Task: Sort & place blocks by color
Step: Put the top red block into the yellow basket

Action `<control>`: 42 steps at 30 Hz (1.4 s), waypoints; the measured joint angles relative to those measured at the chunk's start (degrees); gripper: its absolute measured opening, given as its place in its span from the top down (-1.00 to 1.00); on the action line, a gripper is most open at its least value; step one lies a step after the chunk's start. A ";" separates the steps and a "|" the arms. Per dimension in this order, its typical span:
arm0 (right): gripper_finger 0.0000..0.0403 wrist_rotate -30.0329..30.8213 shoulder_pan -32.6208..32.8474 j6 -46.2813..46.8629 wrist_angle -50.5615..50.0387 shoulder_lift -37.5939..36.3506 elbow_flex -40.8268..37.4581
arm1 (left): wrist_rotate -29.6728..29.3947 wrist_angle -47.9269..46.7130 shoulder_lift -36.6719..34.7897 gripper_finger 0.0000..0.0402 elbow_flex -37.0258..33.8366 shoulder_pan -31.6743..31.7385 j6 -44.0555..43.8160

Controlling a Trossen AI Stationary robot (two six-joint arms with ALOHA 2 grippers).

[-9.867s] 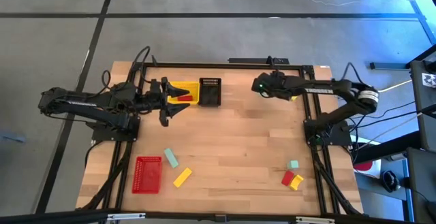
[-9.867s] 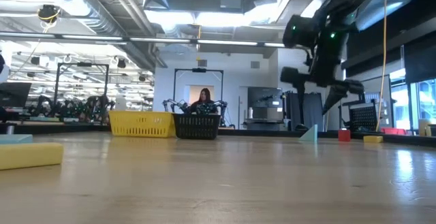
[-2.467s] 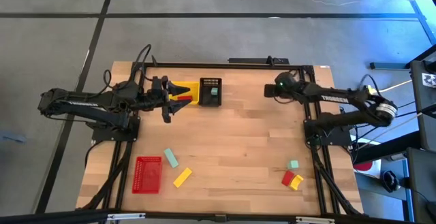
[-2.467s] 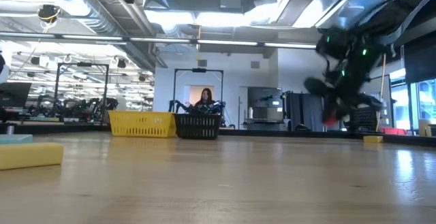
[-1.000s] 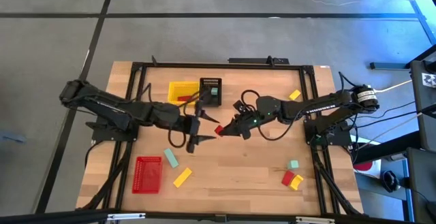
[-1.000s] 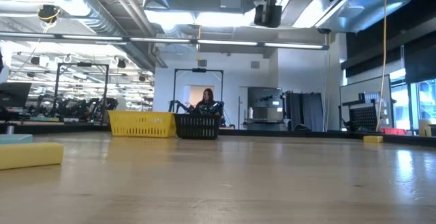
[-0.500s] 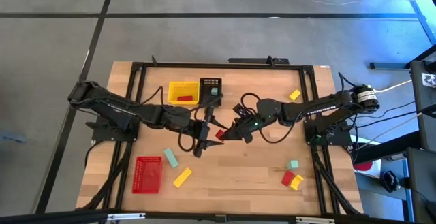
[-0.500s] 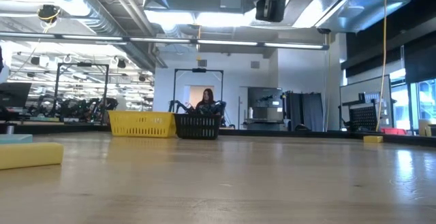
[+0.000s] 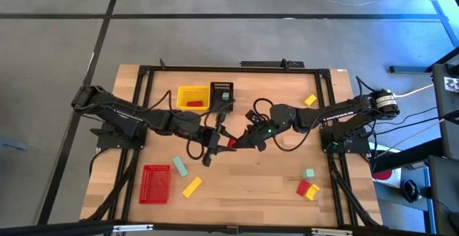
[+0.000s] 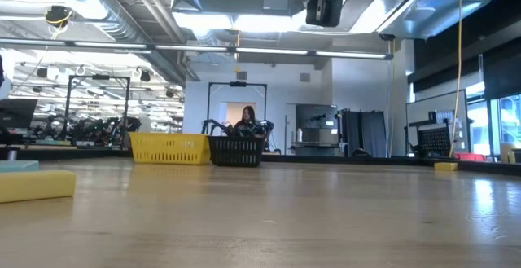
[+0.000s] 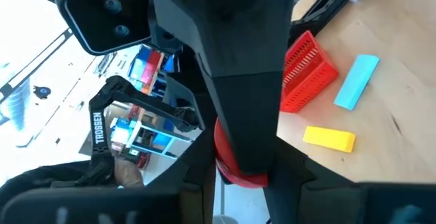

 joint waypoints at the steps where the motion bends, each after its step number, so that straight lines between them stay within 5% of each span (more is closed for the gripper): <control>1: 0.58 0.16 0.00 0.16 0.08 0.00 0.00 | 0.05 -0.02 -0.02 0.37 0.00 0.11 0.00; 11: -0.08 0.36 -2.34 -1.81 -5.71 -4.38 -0.06 | -1.81 -7.49 -3.93 0.37 0.07 0.88 -3.57; 19: -0.13 6.51 -5.60 -14.57 -28.90 -15.26 0.02 | -4.05 -24.84 -12.71 0.38 -0.01 3.90 -14.71; 25: -0.13 18.20 -3.29 -19.78 -40.35 -21.35 -1.23 | -6.60 -18.27 -20.26 0.38 -9.17 3.48 -25.82; 31: -0.13 28.36 1.15 -21.67 -33.28 -24.61 -7.26 | -12.91 6.43 -28.17 0.38 -25.82 -0.42 -37.55; 34: -0.13 35.66 3.81 -26.61 -17.96 -24.52 -11.65 | -13.98 15.01 -30.29 0.38 -31.17 -1.57 -40.20; 37: -0.13 40.64 5.60 -33.76 -3.79 -23.70 -15.07 | -14.48 16.44 -31.84 0.38 -32.75 -1.76 -41.18; 42: -0.13 41.34 6.23 -43.32 1.88 -23.34 -16.93 | -14.51 16.51 -32.38 0.38 -32.79 -1.76 -39.04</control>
